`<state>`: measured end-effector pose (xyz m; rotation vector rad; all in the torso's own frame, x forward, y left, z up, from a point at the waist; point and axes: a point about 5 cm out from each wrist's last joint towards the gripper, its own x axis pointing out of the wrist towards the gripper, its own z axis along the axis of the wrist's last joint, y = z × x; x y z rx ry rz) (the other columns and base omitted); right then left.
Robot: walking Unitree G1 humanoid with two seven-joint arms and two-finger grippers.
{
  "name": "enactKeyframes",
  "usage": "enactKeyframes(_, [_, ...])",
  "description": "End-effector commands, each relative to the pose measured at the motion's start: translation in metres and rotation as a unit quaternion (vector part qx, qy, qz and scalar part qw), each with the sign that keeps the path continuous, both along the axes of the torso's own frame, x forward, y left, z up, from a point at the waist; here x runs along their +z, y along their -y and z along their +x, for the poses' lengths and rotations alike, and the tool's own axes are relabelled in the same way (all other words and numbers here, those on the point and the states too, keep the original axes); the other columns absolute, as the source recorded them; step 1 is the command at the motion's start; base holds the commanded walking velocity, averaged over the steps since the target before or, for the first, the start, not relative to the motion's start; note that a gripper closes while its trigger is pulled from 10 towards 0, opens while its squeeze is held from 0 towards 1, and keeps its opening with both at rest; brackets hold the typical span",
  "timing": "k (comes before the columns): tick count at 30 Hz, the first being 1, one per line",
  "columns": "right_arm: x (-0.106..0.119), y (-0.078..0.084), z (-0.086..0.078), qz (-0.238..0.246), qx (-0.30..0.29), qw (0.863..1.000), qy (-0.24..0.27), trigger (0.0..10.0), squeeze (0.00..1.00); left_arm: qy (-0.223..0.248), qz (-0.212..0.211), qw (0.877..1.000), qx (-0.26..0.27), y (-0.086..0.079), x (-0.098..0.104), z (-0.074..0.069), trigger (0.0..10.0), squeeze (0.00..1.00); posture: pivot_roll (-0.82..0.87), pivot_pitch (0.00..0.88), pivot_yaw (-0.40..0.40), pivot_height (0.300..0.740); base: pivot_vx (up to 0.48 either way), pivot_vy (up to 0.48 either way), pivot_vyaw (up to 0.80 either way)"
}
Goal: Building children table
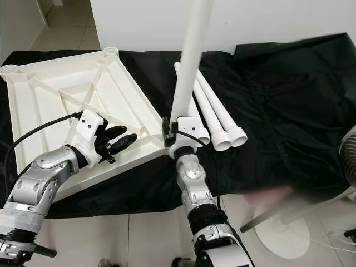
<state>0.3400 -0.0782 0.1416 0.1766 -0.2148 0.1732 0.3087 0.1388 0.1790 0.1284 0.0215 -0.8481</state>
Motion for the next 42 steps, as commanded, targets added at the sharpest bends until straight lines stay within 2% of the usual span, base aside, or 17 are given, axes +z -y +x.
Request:
enactKeyframes(1, [-0.008,0.007,-0.002,0.006,0.005,1.0,-0.013,10.0,1.0,0.0,0.004,1.0,0.004,-0.001,0.0,0.001,10.0,0.0,-0.03,0.106,-0.04,0.74,0.0,0.0,0.0])
enactKeyframes(3, [-0.005,0.011,-0.001,0.001,0.019,1.0,-0.004,10.0,1.0,0.0,0.002,1.0,0.005,-0.001,0.0,0.001,10.0,0.0,-0.03,0.105,-0.041,0.74,0.0,0.0,0.0])
enactKeyframes(4, [-0.002,0.015,0.001,-0.012,0.049,0.999,0.006,10.0,1.0,0.0,0.002,1.0,0.006,-0.001,0.0,0.002,10.0,0.0,-0.04,0.104,-0.04,0.74,0.0,0.0,0.0])
enactKeyframes(5, [-0.001,0.019,0.003,-0.022,0.077,0.997,0.006,10.0,0.92,0.0,0.001,1.0,0.005,-0.001,0.0,0.002,10.0,0.0,-0.04,0.103,-0.04,0.74,0.0,0.0,0.0])
enactKeyframes(8, [0.0,0.021,0.004,-0.027,0.095,0.995,0.005,10.0,0.92,-0.001,0.001,1.0,0.004,-0.001,0.0,0.001,10.0,0.0,-0.04,0.103,-0.04,0.74,0.0,0.0,0.0])
enactKeyframes(9, [0.001,0.024,0.005,-0.043,0.118,0.992,0.007,10.0,0.0,-0.001,0.001,1.0,0.003,0.0,0.0,0.001,10.0,0.0,-0.04,0.101,-0.038,0.74,0.0,0.0,0.0])
enactKeyframes(12, [0.003,0.027,0.007,-0.059,0.138,0.989,0.011,10.0,0.0,0.0,0.001,1.0,0.001,0.001,0.0,0.001,10.0,0.0,-0.04,0.099,-0.039,0.74,0.0,0.0,0.0])
enactKeyframes(14, [0.011,0.032,0.012,-0.089,0.176,0.98,0.023,10.0,0.0,0.0,0.001,1.0,-0.001,0.003,-0.001,0.001,10.0,0.0,-0.04,0.093,-0.038,0.74,0.0,0.0,0.0])
enactKeyframes(18, [0.017,0.034,0.016,-0.1,0.201,0.974,0.031,10.0,0.0,0.001,0.001,1.0,-0.003,0.004,-0.001,0.001,10.0,0.0,-0.04,0.093,-0.038,0.74,0.0,0.0,0.0])
enactKeyframes(20, [0.025,0.031,0.019,-0.122,0.24,0.962,0.041,10.0,0.0,-0.001,0.003,1.0,-0.016,0.008,-0.002,-0.002,10.0,0.0,-0.03,0.085,-0.039,0.74,0.0,0.0,0.0])
enactKeyframes(23, [0.031,0.03,0.021,-0.138,0.265,0.953,0.046,10.0,0.0,-0.003,0.006,0.999,-0.035,0.013,-0.004,-0.005,10.0,0.0,-0.03,0.082,-0.04,0.74,0.0,0.0,0.0])
enactKeyframes(28, [0.032,0.031,0.022,-0.141,0.271,0.951,0.045,10.0,0.0,-0.003,0.007,0.999,-0.041,0.014,-0.004,-0.007,10.0,0.0,-0.03,0.082,-0.04,0.74,0.0,0.0,0.0])
enactKeyframes(29, [0.032,0.032,0.024,-0.148,0.278,0.948,0.04,4.9,0.0,-0.011,0.009,0.998,-0.056,0.016,-0.007,-0.011,10.0,0.0,-0.03,0.078,-0.042,0.74,0.0,0.0,0.0])
enactKeyframes(30, [0.032,0.032,0.024,-0.148,0.278,0.948,0.04,4.9,0.0,-0.011,0.009,0.998,-0.056,0.016,-0.007,-0.011,10.0,0.0,-0.03,0.078,-0.042,0.74,0.0,0.0,0.0])
enactKeyframes(31, [0.031,0.035,0.025,-0.153,0.282,0.946,0.032,3.1,0.0,-0.019,0.012,0.997,-0.077,0.019,-0.009,-0.016,10.0,0.0,-0.03,0.078,-0.044,0.74,0.0,0.0,0.0])
enactKeyframes(32, [0.029,0.038,0.025,-0.16,0.285,0.945,0.025,0.0,0.0,-0.026,0.013,0.995,-0.099,0.021,-0.01,-0.022,10.0,0.0,-0.03,0.079,-0.044,0.74,0.0,0.0,0.0])
enactKeyframes(42, [0.013,0.048,0.025,-0.163,0.276,0.947,-0.011,0.0,0.0,-0.027,0.013,0.991,-0.128,0.024,-0.009,-0.03,10.0,0.0,-0.03,0.081,-0.046,0.74,0.0,0.0,0.0])
